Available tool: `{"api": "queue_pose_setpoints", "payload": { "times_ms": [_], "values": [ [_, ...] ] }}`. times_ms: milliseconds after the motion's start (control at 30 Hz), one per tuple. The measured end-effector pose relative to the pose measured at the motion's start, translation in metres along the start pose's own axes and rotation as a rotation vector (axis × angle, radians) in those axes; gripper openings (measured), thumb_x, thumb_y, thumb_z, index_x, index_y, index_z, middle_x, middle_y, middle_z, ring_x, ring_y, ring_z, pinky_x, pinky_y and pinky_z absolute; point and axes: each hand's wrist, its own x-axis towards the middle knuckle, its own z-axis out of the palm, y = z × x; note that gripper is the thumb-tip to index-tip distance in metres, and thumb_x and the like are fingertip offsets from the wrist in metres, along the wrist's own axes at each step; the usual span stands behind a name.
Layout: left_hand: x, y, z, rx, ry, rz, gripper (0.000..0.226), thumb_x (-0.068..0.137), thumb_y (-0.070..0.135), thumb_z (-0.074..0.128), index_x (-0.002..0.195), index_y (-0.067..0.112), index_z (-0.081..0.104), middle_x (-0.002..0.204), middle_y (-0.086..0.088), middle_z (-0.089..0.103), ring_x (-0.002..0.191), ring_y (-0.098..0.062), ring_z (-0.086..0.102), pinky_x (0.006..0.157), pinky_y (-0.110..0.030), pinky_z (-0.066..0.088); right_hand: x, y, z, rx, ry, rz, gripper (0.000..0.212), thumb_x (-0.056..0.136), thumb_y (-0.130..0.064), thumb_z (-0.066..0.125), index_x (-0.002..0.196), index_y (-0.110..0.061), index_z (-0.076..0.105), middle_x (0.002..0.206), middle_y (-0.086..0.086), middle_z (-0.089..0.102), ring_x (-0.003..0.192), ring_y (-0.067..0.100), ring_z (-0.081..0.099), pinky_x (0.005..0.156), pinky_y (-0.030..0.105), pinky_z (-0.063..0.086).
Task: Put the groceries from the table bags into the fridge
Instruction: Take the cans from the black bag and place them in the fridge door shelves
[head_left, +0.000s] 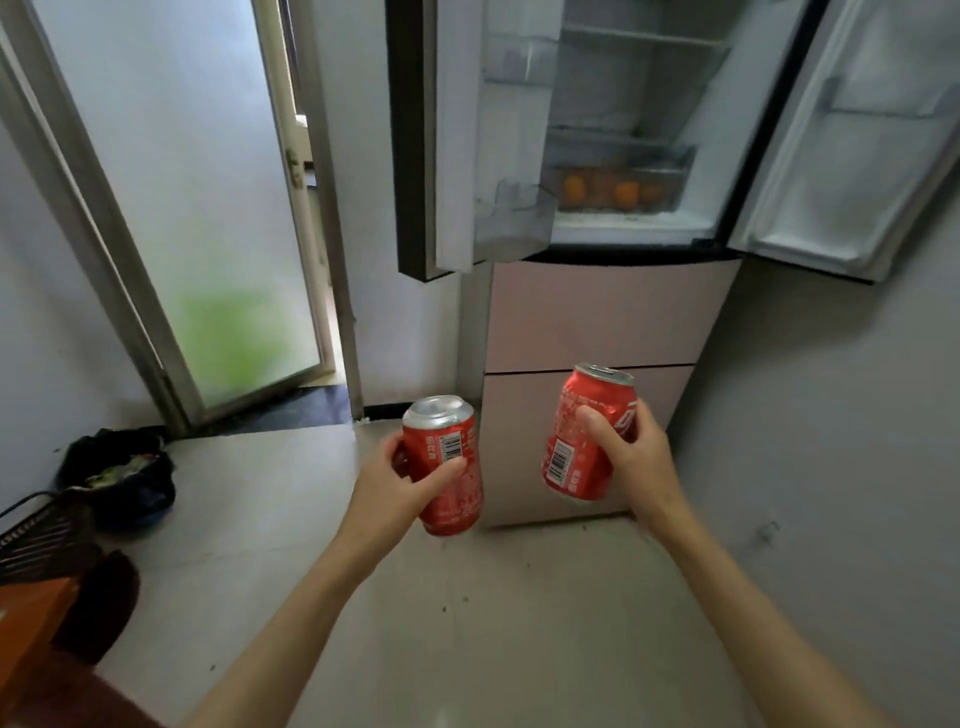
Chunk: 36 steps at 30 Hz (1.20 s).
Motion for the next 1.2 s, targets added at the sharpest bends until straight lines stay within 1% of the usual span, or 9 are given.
{"api": "queue_pose_setpoints", "payload": {
  "times_ms": [133, 233, 433, 600, 733, 833, 967, 1100, 1200],
  "values": [
    [0.05, 0.01, 0.027, 0.089, -0.014, 0.014, 0.056, 0.071, 0.035, 0.075, 0.121, 0.021, 0.052, 0.111, 0.004, 0.062, 0.101, -0.014, 0.06, 0.082, -0.029, 0.052, 0.047, 0.003, -0.016, 0.023, 0.013, -0.009, 0.043, 0.077, -0.032, 0.066, 0.115, -0.02, 0.052, 0.107, -0.002, 0.063, 0.097, 0.015, 0.063, 0.08, 0.033, 0.053],
    [0.09, 0.016, 0.045, 0.149, 0.024, 0.044, 0.057, 0.072, 0.035, 0.074, 0.122, 0.02, 0.051, 0.113, 0.0, 0.06, 0.103, -0.017, 0.059, 0.084, -0.032, 0.051, 0.088, 0.009, -0.024, 0.04, -0.029, -0.017, 0.048, 0.069, -0.041, 0.064, 0.111, -0.022, 0.053, 0.105, -0.001, 0.064, 0.094, 0.014, 0.064, 0.075, 0.028, 0.053],
    [0.185, 0.057, 0.075, 0.129, 0.101, 0.2, 0.06, 0.077, 0.025, 0.071, 0.13, 0.013, 0.044, 0.122, -0.004, 0.057, 0.108, -0.016, 0.054, 0.083, -0.025, 0.046, 0.203, -0.005, -0.03, -0.042, -0.105, -0.139, 0.038, 0.064, -0.049, 0.062, 0.097, -0.033, 0.052, 0.1, -0.005, 0.064, 0.09, 0.011, 0.065, 0.072, 0.024, 0.051],
    [0.256, 0.101, 0.091, 0.131, 0.185, 0.355, 0.063, 0.074, 0.026, 0.073, 0.129, 0.014, 0.043, 0.119, -0.001, 0.056, 0.106, -0.013, 0.054, 0.08, -0.018, 0.044, 0.292, -0.04, -0.031, 0.04, -0.086, -0.271, 0.038, 0.074, -0.033, 0.067, 0.108, -0.025, 0.051, 0.1, -0.01, 0.062, 0.089, 0.002, 0.062, 0.064, 0.011, 0.051],
    [0.292, 0.129, 0.108, 0.193, 0.276, 0.482, 0.067, 0.067, 0.028, 0.081, 0.122, 0.02, 0.043, 0.109, 0.01, 0.05, 0.098, 0.0, 0.053, 0.073, -0.006, 0.045, 0.346, -0.055, -0.031, 0.103, -0.056, -0.307, 0.042, 0.077, -0.03, 0.069, 0.113, -0.023, 0.048, 0.103, -0.01, 0.06, 0.092, 0.002, 0.06, 0.07, 0.016, 0.048],
    [0.318, 0.142, 0.119, 0.315, 0.373, 0.584, 0.069, 0.061, 0.031, 0.083, 0.117, 0.023, 0.043, 0.11, 0.005, 0.044, 0.099, 0.004, 0.05, 0.077, 0.001, 0.041, 0.384, -0.064, -0.027, 0.175, -0.052, -0.317, 0.047, 0.078, -0.028, 0.069, 0.117, -0.021, 0.044, 0.104, -0.009, 0.058, 0.093, 0.003, 0.059, 0.072, 0.018, 0.048],
    [0.35, 0.157, 0.129, 0.446, 0.518, 0.596, 0.074, 0.061, 0.031, 0.082, 0.123, 0.016, 0.044, 0.113, 0.002, 0.041, 0.089, 0.005, 0.047, 0.077, 0.0, 0.039, 0.431, -0.074, -0.023, 0.207, -0.084, -0.326, 0.049, 0.076, -0.028, 0.072, 0.116, -0.022, 0.044, 0.106, -0.007, 0.057, 0.095, 0.004, 0.058, 0.077, 0.02, 0.048],
    [0.377, 0.169, 0.141, 0.525, 0.607, 0.526, 0.072, 0.064, 0.028, 0.081, 0.125, 0.014, 0.045, 0.111, 0.003, 0.039, 0.096, -0.005, 0.045, 0.079, -0.008, 0.037, 0.473, -0.082, -0.015, 0.204, -0.215, -0.329, 0.046, 0.074, -0.031, 0.075, 0.111, -0.024, 0.048, 0.109, -0.003, 0.06, 0.1, 0.011, 0.06, 0.086, 0.029, 0.05],
    [0.394, 0.17, 0.148, 0.581, 0.632, 0.446, 0.067, 0.064, 0.027, 0.08, 0.12, 0.011, 0.047, 0.107, 0.001, 0.04, 0.088, 0.0, 0.041, 0.078, -0.009, 0.034, 0.495, -0.083, -0.009, 0.101, -0.287, -0.361, 0.052, 0.072, -0.034, 0.076, 0.113, -0.018, 0.05, 0.108, -0.002, 0.061, 0.098, 0.011, 0.06, 0.081, 0.024, 0.049]
  ]
}}
